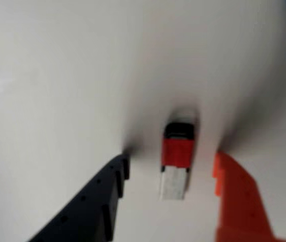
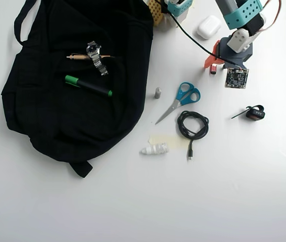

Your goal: Put the usb stick into the black bag

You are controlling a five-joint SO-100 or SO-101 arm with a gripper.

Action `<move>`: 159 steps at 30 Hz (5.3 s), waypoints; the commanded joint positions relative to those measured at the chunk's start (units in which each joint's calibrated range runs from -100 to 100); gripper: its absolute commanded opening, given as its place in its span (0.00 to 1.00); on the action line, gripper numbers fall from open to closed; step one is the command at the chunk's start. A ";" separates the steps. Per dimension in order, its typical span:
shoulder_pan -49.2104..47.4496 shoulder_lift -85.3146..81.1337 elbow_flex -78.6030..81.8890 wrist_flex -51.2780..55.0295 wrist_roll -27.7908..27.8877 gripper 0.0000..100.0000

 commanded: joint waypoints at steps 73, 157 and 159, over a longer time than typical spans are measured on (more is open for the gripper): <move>0.59 -1.54 -9.71 11.25 0.50 0.02; 52.50 -64.20 11.68 1.43 26.72 0.02; 36.42 -77.14 29.56 2.12 26.77 0.02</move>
